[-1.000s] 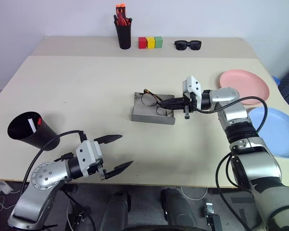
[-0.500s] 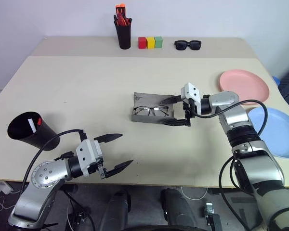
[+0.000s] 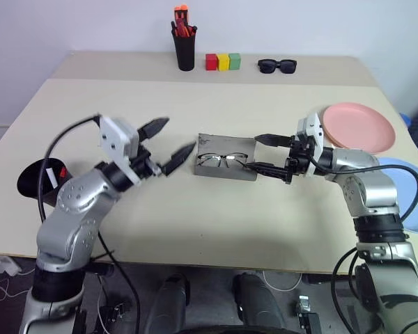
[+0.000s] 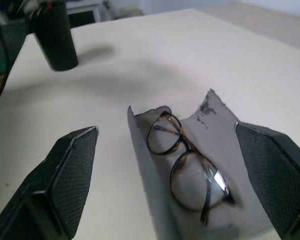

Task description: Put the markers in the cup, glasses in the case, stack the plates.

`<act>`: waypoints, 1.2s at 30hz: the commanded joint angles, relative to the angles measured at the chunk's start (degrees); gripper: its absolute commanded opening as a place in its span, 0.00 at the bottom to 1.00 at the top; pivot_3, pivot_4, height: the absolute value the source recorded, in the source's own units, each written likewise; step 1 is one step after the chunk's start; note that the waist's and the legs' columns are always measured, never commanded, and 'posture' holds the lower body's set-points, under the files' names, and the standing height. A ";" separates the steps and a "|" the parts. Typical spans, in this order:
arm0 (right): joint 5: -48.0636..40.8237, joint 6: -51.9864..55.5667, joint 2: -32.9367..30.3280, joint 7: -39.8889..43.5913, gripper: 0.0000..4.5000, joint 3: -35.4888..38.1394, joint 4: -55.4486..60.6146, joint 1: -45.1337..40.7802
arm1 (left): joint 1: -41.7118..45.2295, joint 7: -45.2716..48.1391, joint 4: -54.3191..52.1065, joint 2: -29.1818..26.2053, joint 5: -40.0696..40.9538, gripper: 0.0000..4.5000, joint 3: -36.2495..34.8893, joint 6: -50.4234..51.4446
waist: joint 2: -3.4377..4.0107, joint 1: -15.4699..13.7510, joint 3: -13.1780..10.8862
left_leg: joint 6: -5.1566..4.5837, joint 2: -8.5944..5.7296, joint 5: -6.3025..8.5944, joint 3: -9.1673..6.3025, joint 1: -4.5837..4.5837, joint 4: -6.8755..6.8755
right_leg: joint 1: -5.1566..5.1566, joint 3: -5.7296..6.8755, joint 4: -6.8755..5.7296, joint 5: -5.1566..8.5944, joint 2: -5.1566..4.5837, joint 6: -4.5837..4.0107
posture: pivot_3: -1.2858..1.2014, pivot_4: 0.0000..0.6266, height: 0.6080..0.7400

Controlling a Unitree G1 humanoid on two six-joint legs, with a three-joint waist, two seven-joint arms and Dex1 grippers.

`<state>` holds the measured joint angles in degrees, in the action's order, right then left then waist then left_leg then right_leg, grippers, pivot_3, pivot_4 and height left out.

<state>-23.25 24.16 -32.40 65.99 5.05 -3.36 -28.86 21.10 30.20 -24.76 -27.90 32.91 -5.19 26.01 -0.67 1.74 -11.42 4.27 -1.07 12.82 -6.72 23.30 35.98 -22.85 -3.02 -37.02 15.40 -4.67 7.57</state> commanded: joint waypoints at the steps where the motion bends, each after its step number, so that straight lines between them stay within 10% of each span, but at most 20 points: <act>1: -2.81 2.55 -0.96 -4.58 1.00 3.29 9.06 4.39 | 4.79 -2.40 5.83 0.68 -3.37 0.48 1.57 1.63 | 0.00 0.27 0.00 | 0.00 0.00 0.00 0.00 -0.01 -0.02 | 0.00 0.00 -0.01 0.00 0.00 0.01 | 0.52 0.24 1.00; 4: -3.62 3.94 -0.75 -8.10 1.00 4.28 15.13 10.17 | 10.84 -3.92 13.23 -0.21 -10.72 0.13 4.97 0.72 | -0.02 0.27 0.00 | 0.00 0.00 0.00 -0.03 0.00 0.00 | 0.00 0.02 -0.04 0.00 0.02 0.01 | 0.52 0.24 1.00; 22: -2.06 0.85 -2.00 -21.19 1.00 8.90 31.18 33.57 | 53.01 23.22 86.77 4.04 -34.95 0.13 20.44 -25.85 | -0.20 0.62 -0.09 | 0.00 -0.07 0.00 -0.01 0.17 -0.08 | -0.14 0.02 0.09 0.06 -0.01 0.12 | 0.52 0.24 1.00; 36: -1.60 -4.04 -0.03 -24.76 1.00 10.13 32.26 40.12 | 58.63 25.58 100.09 9.98 -45.26 0.13 20.47 -32.84 | -0.24 0.47 -0.10 | -0.01 -0.07 0.00 -0.02 0.19 -0.04 | -0.14 0.02 0.03 0.07 -0.01 0.15 | 0.52 0.24 1.00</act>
<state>-24.79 21.58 -32.71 41.61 14.38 27.54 11.05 77.08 55.38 75.61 -17.97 -11.49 15.28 -5.68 -0.91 2.21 -11.52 4.26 -1.14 12.82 -6.74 23.49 35.94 -22.99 -3.00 -37.00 15.47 -4.68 7.72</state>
